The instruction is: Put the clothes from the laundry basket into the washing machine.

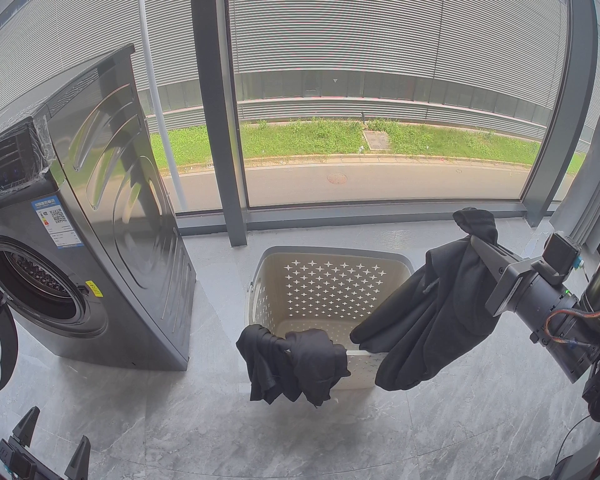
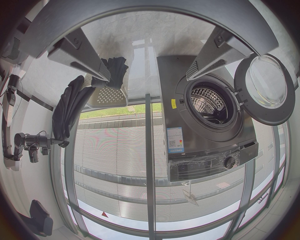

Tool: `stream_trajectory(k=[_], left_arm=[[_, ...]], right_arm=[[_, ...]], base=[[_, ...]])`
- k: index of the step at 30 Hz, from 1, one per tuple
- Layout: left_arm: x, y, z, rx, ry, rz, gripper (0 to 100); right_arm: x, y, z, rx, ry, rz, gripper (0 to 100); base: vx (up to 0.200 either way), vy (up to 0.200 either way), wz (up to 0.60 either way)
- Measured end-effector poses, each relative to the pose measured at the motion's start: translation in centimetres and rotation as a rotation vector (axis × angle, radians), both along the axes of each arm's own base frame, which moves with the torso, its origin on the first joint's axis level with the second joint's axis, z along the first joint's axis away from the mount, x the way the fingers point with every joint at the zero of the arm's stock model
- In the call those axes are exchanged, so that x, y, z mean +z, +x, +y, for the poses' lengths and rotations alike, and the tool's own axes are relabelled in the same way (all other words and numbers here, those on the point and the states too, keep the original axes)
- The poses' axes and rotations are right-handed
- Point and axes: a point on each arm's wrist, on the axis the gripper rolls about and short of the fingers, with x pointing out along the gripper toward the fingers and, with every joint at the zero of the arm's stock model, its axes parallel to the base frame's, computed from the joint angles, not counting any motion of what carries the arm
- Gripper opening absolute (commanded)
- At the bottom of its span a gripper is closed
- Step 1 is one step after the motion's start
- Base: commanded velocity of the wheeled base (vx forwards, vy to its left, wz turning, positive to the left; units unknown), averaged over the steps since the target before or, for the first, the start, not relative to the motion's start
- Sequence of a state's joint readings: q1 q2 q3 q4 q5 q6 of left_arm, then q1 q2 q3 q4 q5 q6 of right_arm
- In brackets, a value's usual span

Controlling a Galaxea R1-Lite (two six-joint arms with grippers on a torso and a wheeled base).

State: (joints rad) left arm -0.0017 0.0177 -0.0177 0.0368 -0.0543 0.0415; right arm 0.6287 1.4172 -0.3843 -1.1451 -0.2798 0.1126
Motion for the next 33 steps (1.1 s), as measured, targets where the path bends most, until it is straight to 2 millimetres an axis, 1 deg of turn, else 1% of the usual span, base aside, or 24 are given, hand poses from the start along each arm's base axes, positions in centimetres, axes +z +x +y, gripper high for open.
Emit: stream_trajectory(k=[12, 15, 33], left_arm=[[0.00, 0.00, 0.00, 0.001, 0.007, 0.000, 100], [-0.01, 0.00, 0.00, 0.001, 0.007, 0.000, 100], [0.00, 0.00, 0.00, 0.001, 0.003, 0.000, 100]], right_arm=[[0.14, -0.22, 0.28, 0.015, 0.007, -0.003, 0], [0.08, -0.27, 0.25, 0.017, 0.006, -0.002, 0], [-0.27, -0.38, 0.21, 0.023, -0.001, 0.010, 0]], base=[[0.000, 0.200, 0.00], [0.000, 0.000, 0.00], [-0.200, 0.000, 0.00]])
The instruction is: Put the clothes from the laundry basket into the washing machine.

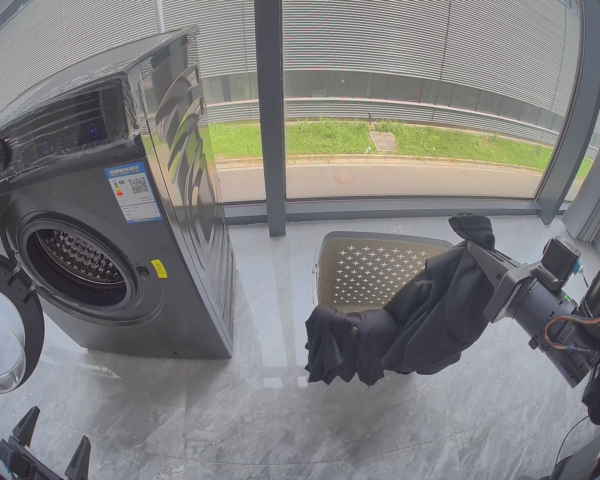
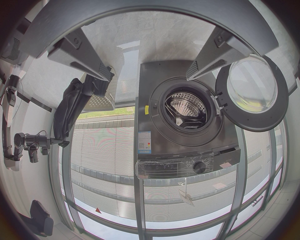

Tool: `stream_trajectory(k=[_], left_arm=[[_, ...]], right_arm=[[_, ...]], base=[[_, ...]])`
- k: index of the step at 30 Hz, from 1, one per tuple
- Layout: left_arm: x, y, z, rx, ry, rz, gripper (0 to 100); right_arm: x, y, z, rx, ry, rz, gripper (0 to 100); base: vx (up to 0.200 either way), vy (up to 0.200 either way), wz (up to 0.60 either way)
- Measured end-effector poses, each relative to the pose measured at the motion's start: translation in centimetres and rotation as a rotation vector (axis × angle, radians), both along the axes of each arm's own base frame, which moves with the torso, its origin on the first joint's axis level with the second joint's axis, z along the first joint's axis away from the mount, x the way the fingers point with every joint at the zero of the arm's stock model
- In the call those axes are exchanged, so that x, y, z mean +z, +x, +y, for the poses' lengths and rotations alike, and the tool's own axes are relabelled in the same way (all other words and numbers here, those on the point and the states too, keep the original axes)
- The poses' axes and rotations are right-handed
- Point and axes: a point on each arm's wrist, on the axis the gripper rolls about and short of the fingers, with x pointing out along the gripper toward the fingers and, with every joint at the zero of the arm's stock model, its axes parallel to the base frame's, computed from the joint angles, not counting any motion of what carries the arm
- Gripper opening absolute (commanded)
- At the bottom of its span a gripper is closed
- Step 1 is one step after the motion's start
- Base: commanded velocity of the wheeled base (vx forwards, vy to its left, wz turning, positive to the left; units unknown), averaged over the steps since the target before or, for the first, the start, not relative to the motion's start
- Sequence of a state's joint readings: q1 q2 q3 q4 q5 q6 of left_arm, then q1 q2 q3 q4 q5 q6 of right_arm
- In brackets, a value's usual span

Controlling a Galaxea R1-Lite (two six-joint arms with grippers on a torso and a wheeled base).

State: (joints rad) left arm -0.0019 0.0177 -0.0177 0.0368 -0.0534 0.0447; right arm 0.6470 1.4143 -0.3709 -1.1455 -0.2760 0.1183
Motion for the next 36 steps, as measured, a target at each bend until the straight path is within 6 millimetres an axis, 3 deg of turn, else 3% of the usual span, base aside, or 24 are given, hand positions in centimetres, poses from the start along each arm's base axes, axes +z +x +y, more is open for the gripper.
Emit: stream_trajectory(k=[9, 36], left_arm=[[0.00, 0.00, 0.00, 0.000, 0.000, 0.000, 100], [0.00, 0.00, 0.00, 0.000, -0.004, 0.001, 100]], right_arm=[[-0.18, -0.06, -0.01, 0.004, -0.003, 0.006, 0], [-0.50, -0.25, 0.19, 0.028, -0.010, 0.013, 0]], base=[[0.000, 0.000, 0.00], [0.000, 0.200, 0.00]])
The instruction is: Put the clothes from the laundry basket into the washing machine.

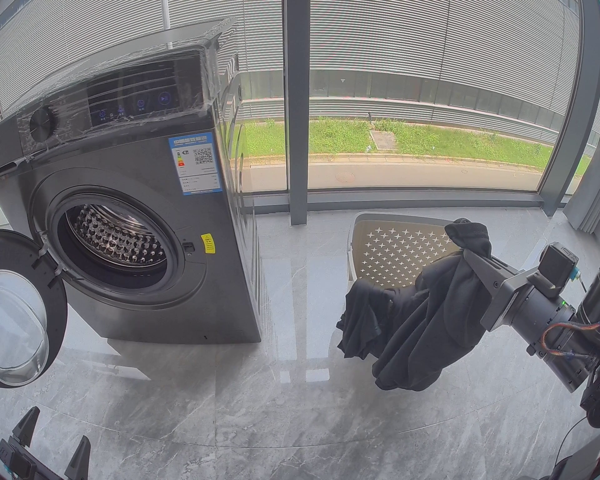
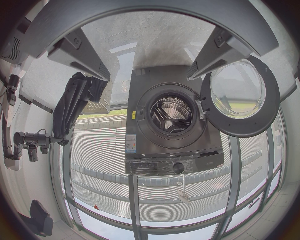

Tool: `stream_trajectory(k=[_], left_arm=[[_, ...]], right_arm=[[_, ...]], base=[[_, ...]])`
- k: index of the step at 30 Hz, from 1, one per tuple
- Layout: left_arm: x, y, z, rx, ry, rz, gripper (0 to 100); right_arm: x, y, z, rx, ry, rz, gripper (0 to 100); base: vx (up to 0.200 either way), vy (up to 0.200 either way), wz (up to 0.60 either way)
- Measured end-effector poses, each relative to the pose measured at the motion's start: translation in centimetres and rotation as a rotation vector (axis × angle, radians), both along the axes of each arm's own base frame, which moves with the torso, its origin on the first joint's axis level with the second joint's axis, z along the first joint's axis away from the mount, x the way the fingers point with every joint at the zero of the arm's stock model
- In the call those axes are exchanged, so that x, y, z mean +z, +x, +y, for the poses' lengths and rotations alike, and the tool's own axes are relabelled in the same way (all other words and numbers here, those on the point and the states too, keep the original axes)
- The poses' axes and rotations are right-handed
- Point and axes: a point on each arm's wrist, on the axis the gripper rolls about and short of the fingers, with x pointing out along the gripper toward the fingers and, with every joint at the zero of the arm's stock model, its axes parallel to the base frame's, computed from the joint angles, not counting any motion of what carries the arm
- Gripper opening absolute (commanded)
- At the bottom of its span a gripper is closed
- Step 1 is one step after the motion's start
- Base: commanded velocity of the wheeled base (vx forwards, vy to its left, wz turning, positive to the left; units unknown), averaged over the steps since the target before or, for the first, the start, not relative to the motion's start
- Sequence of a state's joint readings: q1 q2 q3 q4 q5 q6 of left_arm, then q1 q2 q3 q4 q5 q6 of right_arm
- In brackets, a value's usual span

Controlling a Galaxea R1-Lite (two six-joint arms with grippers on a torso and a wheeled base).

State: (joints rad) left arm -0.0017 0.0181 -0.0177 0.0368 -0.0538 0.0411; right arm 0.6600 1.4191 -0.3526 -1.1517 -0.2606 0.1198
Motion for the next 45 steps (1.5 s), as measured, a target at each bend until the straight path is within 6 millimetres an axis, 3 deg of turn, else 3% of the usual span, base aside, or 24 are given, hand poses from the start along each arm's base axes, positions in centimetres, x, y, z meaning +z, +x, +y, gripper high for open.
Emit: stream_trajectory(k=[33, 45], left_arm=[[0.0, 0.0, 0.0, -0.001, -0.002, 0.000, 100], [0.0, 0.0, 0.0, -0.001, -0.003, 0.000, 100]], right_arm=[[-0.3, -1.2, 1.2, 0.112, 0.026, 0.016, 0], [-0.4, -1.0, 1.1, 0.103, 0.024, 0.020, 0]], base=[[0.000, 0.200, 0.00], [-0.050, 0.000, 0.00]])
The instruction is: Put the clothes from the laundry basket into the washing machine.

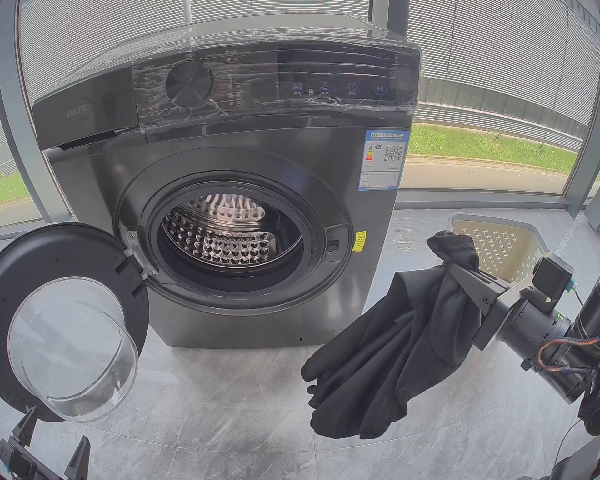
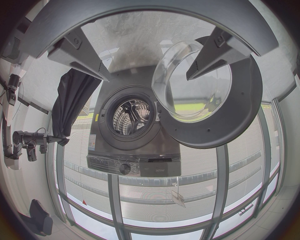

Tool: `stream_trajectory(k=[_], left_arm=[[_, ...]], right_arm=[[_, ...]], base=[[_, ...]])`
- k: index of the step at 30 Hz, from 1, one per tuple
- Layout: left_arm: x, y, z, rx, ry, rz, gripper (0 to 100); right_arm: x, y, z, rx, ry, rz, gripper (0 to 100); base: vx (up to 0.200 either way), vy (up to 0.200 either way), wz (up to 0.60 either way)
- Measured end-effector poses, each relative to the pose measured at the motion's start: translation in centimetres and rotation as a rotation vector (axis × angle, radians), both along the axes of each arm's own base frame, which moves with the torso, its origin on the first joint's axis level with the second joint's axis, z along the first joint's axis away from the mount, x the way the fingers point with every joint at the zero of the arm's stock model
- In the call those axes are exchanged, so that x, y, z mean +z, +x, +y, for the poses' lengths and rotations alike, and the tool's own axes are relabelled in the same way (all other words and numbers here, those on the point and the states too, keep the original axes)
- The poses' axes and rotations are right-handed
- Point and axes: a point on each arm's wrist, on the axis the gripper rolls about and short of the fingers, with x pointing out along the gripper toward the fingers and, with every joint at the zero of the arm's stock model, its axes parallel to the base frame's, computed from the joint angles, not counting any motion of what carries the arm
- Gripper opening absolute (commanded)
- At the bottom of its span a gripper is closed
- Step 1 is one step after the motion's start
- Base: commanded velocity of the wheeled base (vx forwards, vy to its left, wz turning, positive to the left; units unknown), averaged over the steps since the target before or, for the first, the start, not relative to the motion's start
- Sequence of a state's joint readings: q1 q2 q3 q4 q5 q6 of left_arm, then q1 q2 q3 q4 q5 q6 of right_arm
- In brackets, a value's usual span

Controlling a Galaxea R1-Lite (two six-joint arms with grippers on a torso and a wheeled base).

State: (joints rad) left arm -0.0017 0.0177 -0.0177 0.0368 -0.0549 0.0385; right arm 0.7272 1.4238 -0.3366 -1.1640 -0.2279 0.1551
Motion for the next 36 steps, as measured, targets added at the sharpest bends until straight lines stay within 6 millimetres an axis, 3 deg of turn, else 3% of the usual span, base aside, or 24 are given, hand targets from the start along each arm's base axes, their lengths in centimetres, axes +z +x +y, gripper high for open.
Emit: stream_trajectory(k=[6, 16, 25, 30, 36], left_arm=[[0.0, 0.0, 0.0, 0.000, 0.000, 0.000, 100], [0.0, 0.0, 0.0, 0.000, 0.001, -0.001, 100], [0.0, 0.0, 0.0, 0.001, 0.009, -0.001, 100], [0.0, 0.0, 0.0, 0.002, 0.010, -0.001, 100], [0.0, 0.0, 0.0, 0.002, 0.011, -0.001, 100]], right_arm=[[-0.1, 0.0, 0.0, -0.003, -0.002, 0.003, 0], [-0.1, 0.1, 0.0, 0.009, 0.005, 0.015, 0], [1.6, 0.8, 1.1, 0.100, 0.159, 0.029, 0], [-0.1, 0.6, 0.8, 0.091, 0.062, 0.055, 0], [-2.8, 0.5, -1.1, 0.122, -0.138, 0.057, 0]], base=[[-0.200, 0.000, 0.00], [0.000, 0.000, 0.00], [0.000, 0.000, 0.00], [0.000, 0.000, 0.00], [0.000, 0.000, 0.00]])
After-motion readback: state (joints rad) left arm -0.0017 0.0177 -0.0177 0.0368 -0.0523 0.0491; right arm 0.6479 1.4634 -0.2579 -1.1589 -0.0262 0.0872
